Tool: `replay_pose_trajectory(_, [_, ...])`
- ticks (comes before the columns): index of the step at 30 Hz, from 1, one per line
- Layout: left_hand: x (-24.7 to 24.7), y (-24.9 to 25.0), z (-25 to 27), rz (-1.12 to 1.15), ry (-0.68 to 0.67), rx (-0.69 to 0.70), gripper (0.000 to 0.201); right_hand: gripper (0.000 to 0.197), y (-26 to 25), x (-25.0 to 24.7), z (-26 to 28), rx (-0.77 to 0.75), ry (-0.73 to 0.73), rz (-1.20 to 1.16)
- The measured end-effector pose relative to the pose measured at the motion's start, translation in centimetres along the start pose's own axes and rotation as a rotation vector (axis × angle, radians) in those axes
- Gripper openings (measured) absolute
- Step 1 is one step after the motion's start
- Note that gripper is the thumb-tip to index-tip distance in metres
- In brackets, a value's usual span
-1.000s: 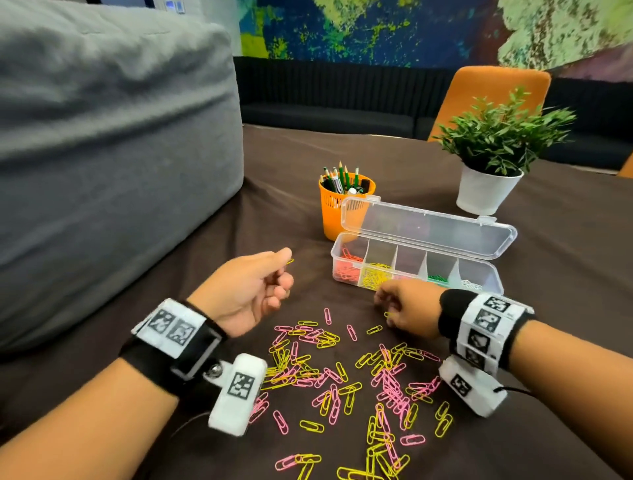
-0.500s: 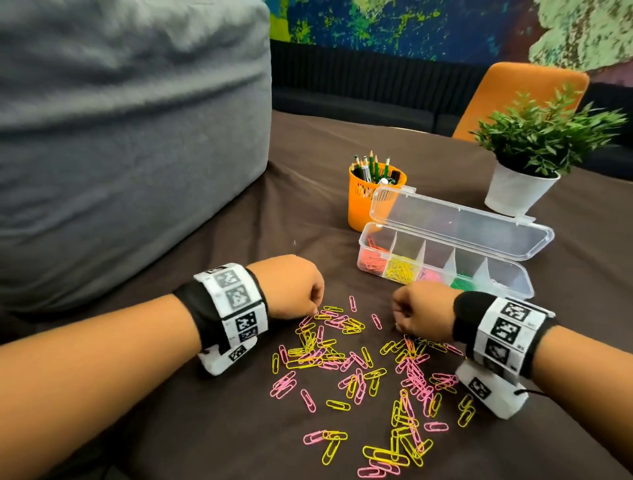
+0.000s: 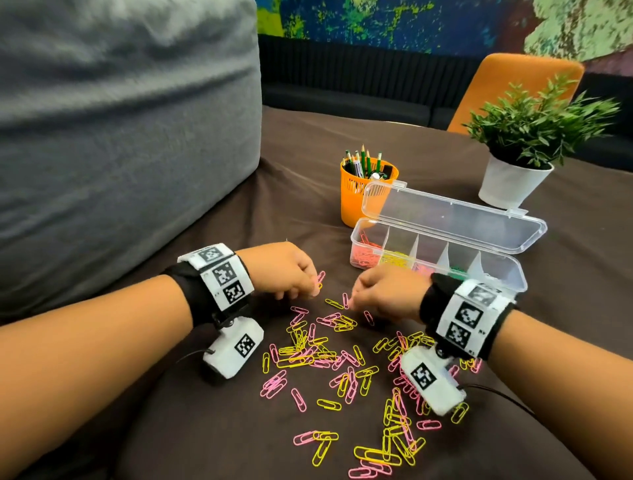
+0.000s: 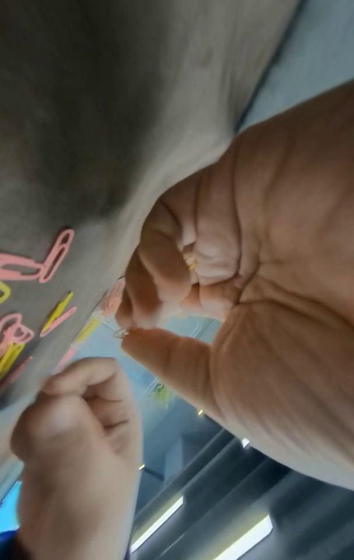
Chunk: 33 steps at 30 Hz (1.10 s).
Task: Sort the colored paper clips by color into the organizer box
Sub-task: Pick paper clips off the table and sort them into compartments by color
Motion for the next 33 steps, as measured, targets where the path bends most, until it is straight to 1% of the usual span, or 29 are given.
replay_pose_trajectory(1, [0.1,-0.2,0.1,0.145,-0.006,-0.050,0.007,0.023,-0.5,0.6,0.0,-0.074,-0.009,0.204])
replay_pose_trajectory(2, [0.2,-0.6,0.2,0.307,-0.006,-0.120,0.006,0.030,-1.0,1.1,0.1,-0.122,-0.020,0.356])
replay_pose_trajectory(3, [0.4,-0.9,0.3,0.465,-0.007,-0.197,0.004,0.033,-1.5,1.5,0.3,-0.152,-0.029,0.444])
replay_pose_trajectory(4, [0.5,-1.2,0.5,0.595,-0.011,-0.259,0.004,0.033,-1.7,1.8,0.4,-0.166,-0.042,0.469])
replay_pose_trajectory(5, [0.6,-1.4,0.6,0.687,-0.023,-0.292,0.006,0.030,-1.7,2.1,0.3,-0.169,-0.056,0.460])
replay_pose_trajectory(7, [0.7,-1.4,0.6,0.775,-0.063,-0.297,0.012,0.023,-1.7,2.6,0.3,-0.170,-0.114,0.416])
replay_pose_trajectory(8, [0.7,-1.3,0.7,0.778,-0.080,-0.286,0.014,0.021,-1.6,2.6,0.3,-0.174,-0.134,0.396])
replay_pose_trajectory(11, [0.6,-1.4,0.7,0.668,-0.081,-0.226,0.012,0.019,-1.0,1.6,0.4,-0.167,-0.128,0.254])
replay_pose_trajectory(13, [0.4,-1.8,0.5,0.569,-0.033,-0.193,0.021,0.020,-0.3,0.5,0.3,-0.131,-0.098,0.056])
replay_pose_trajectory(15, [0.2,-2.1,0.2,0.502,0.005,-0.172,0.029,0.020,0.7,-0.3,0.4,-0.075,-0.094,-0.200])
replay_pose_trajectory(18, [0.6,-1.3,0.0,0.483,-0.014,-0.162,0.020,0.022,2.1,-0.7,0.4,0.032,-0.111,-0.545])
replay_pose_trajectory(20, [0.9,-0.5,-0.3,0.456,-0.015,-0.172,0.020,0.024,2.3,-1.0,0.5,0.059,-0.115,-0.663])
replay_pose_trajectory(21, [1.1,0.0,-0.5,0.373,-0.004,-0.159,0.022,0.025,2.3,-1.1,0.6,0.063,-0.118,-0.707])
replay_pose_trajectory(22, [1.2,0.7,-0.8,0.226,0.008,-0.122,0.023,0.026,2.3,-1.2,0.7,0.063,-0.123,-0.758])
replay_pose_trajectory(24, [1.4,1.9,-1.4,-0.154,0.019,0.009,0.018,0.025,2.4,-1.3,0.9,0.073,-0.139,-0.886])
replay_pose_trajectory(25, [1.6,2.4,-1.5,-0.315,0.032,0.072,0.015,0.025,2.4,-1.3,1.0,0.077,-0.152,-0.955])
replay_pose_trajectory(26, [1.8,2.7,-1.6,-0.423,0.042,0.116,0.014,0.024,2.5,-1.3,1.1,0.079,-0.166,-1.016])
replay_pose_trajectory(27, [2.2,2.9,-1.7,-0.488,0.048,0.151,0.016,0.024,2.5,-1.4,1.2,0.082,-0.178,-1.063])
replay_pose_trajectory(29, [2.9,3.0,-1.9,-0.541,0.042,0.181,0.015,0.028,2.7,-1.9,1.4,0.090,-0.182,-1.142])
replay_pose_trajectory(31, [3.2,2.9,-2.1,-0.550,0.002,0.169,0.014,0.038,3.3,-3.2,1.3,0.094,-0.170,-1.253])
replay_pose_trajectory(33, [3.1,2.6,-2.2,-0.535,-0.046,0.134,0.017,0.039,4.2,-5.3,1.1,0.109,-0.116,-1.347])
Point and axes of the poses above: each hand's wrist, its own z-axis away from the middle knuckle, its own x-axis out of the palm, y = z × x, the point moved 6 cm from there along -z, towards the middle knuckle, and after that the axes turned 8 degrees about y, right-handed, at the moved point
